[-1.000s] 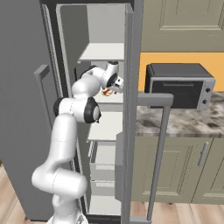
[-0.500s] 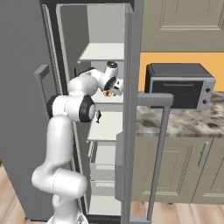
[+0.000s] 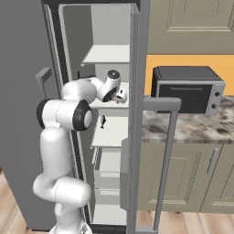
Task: Store the hot dog in the freezer for long-term storage. Close the freezer door after placing the cooked food.
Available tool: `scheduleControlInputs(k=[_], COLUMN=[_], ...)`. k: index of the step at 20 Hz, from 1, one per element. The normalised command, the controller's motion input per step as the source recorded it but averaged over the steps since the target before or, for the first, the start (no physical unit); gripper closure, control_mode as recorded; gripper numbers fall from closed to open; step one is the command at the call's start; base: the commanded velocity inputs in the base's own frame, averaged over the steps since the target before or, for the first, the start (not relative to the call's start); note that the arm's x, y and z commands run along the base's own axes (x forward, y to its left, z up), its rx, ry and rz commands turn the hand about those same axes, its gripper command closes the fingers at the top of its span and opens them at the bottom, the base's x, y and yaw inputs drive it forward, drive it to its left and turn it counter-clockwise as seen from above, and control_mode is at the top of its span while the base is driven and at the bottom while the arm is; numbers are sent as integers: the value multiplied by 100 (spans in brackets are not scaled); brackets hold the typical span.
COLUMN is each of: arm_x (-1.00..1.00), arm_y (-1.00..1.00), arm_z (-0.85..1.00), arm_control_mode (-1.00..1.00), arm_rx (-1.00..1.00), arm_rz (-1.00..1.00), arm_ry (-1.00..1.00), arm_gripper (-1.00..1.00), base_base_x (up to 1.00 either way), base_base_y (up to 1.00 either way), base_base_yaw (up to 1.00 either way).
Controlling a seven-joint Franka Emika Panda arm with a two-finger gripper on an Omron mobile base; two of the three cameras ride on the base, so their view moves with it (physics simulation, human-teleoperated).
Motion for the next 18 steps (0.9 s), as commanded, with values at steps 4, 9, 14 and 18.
scheduleControlInputs(k=[4,9,14,18], arm_x=[-47,-52,-68,-80], arm_y=[0,0,0,0], arm_z=[33,40,34,37], arm_control_mode=[-100,-100,-100,-100], arm_rx=[0,0,0,0], arm_rz=[0,0,0,0], arm_ry=[-13,-6,0,0], arm_gripper=[-100,-100,-100,-100], base_base_x=[0,0,0,0], base_base_y=[0,0,0,0], base_base_yaw=[0,0,0,0])
